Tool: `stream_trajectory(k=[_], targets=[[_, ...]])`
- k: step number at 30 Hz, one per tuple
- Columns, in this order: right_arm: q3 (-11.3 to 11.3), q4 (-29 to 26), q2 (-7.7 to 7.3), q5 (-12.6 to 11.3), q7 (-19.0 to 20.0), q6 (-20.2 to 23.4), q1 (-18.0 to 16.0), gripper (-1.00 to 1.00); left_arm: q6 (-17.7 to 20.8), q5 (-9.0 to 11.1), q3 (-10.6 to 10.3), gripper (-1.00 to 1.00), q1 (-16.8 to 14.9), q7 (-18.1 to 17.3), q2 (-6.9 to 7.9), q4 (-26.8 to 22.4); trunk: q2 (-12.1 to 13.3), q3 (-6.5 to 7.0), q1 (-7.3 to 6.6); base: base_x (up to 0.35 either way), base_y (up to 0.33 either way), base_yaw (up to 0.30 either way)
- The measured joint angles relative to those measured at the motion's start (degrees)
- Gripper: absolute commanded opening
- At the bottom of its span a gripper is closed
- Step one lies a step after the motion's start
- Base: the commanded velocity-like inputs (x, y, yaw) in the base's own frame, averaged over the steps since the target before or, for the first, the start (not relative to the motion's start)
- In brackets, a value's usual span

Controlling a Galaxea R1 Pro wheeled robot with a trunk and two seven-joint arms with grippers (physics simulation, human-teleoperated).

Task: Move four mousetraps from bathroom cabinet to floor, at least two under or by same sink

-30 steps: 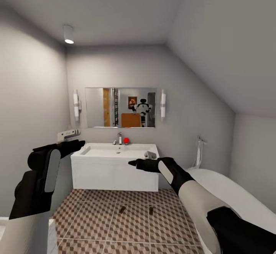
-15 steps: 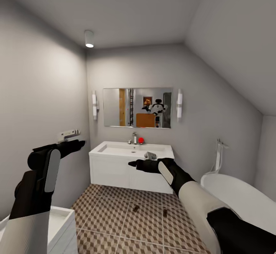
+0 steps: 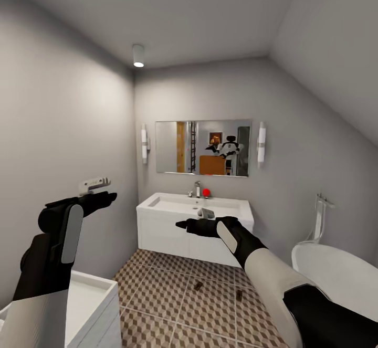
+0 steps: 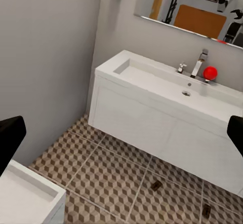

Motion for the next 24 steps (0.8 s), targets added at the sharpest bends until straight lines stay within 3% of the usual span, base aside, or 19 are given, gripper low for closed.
stream_trajectory(k=[24], targets=[[-0.3, -0.1, 0.00, 0.0, -0.1, 0.0, 0.1, 1.00, 0.0, -0.1, -0.8, 1.00, 0.0, 0.0, -0.05, -0.1, 0.0, -0.77, 0.00, 0.000, 0.000, 0.039]])
